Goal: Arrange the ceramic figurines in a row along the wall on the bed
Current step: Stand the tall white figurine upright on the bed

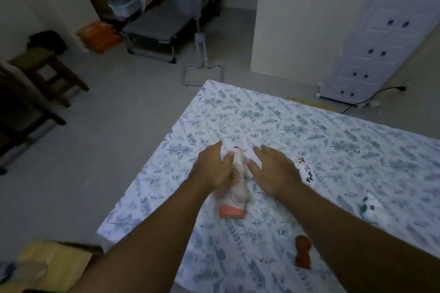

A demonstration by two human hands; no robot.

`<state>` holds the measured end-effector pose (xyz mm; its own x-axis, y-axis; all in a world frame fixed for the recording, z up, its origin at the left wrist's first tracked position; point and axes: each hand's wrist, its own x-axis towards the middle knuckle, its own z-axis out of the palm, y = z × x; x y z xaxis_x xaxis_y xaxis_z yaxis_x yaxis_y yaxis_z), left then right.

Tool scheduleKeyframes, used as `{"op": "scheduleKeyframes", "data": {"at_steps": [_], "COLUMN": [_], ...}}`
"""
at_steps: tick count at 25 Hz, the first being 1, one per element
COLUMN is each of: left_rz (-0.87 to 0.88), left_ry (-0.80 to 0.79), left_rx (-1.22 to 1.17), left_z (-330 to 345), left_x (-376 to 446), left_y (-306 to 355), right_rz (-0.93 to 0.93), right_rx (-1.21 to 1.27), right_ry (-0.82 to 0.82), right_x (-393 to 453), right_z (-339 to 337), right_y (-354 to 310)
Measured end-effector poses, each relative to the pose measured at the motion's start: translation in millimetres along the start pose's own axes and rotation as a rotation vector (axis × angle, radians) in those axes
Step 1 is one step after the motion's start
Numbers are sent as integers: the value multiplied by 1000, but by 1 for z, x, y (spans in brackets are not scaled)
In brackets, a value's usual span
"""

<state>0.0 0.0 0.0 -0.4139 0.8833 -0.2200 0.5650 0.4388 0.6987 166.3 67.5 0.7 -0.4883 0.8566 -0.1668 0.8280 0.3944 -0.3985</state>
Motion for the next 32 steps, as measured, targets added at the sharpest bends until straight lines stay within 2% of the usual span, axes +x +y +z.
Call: {"op": "scheduleKeyframes", "data": {"at_steps": [3,4,6,10,12,15,17,25,32], "left_rz": [-268,-303,-329,-315,-224,17,109,215,260], "left_ry": [-157,-228,-311,-300,-276,-232,-172,-35,-70], "left_rx": [-207,-258,-366,-566,-657,-648,-607,-499,-478], "left_z": [22,26,27,-3,-23,-38,-36,1,0], "left_x": [14,15,17,18,17,9,0,-21,-18], "left_y": [-38,-46,-52,-56,-55,-56,-63,-82,-82], "right_rz": [174,212,276,236,178,51,11,-46,-32], "right_rx": [303,421,588,795,897,890,867,829,828], "right_ry": [-221,-267,-261,-219,-206,-101,-68,-52,-49], "right_x": [-1,-6,-2,9,11,7,-1,-19,-19], "right_z": [47,55,66,56,49,47,50,66,70], "right_y": [-12,-18,-22,-23,-26,-36,-41,-30,-28]}}
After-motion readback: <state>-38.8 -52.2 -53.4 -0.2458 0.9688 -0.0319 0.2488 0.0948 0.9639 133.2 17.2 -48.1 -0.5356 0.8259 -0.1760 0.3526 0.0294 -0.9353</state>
